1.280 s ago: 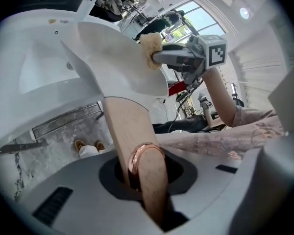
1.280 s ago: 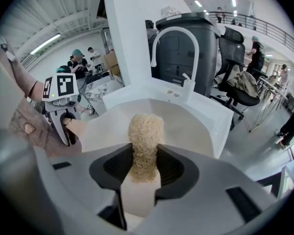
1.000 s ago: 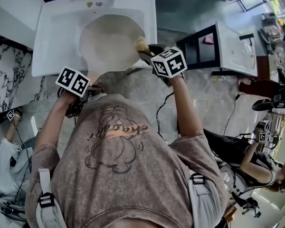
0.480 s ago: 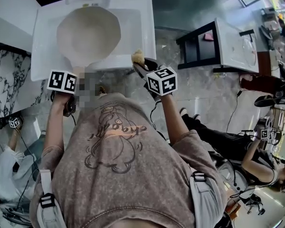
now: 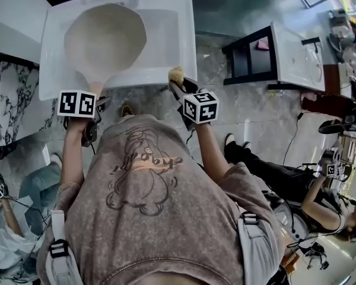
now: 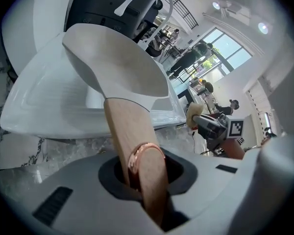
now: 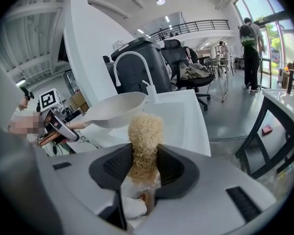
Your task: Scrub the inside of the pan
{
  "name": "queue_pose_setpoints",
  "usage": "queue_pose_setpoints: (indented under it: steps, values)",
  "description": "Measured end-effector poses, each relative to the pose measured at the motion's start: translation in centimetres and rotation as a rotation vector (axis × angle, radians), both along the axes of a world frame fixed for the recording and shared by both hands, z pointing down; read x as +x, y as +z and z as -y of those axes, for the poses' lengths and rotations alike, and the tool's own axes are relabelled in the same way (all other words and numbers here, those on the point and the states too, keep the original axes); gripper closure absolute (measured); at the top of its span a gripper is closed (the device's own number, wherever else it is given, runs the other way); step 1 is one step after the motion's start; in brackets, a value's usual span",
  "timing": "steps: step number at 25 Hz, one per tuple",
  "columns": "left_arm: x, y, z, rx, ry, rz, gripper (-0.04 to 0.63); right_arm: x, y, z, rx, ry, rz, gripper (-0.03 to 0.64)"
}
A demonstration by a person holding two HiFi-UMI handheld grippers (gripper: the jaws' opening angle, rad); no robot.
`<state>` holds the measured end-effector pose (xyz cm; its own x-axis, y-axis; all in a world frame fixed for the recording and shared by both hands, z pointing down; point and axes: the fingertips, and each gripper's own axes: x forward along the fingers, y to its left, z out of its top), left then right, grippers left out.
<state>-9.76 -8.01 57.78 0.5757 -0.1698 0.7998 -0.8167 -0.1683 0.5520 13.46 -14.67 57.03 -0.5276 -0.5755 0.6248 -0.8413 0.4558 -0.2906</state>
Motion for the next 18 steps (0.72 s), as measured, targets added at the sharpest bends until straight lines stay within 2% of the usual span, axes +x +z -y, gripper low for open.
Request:
queue_pose_setpoints:
  steps: [6, 18]
  values:
    - [-0.7, -0.2, 0.5, 0.016, 0.01, 0.026, 0.518, -1.2, 0.3, 0.3, -0.024, 0.006, 0.008, 0.46]
    - [-1.2, -0.2, -0.4, -0.006, -0.002, 0.007, 0.518, -2.2, 0.0, 1.1, -0.044, -0.002, 0.009, 0.46]
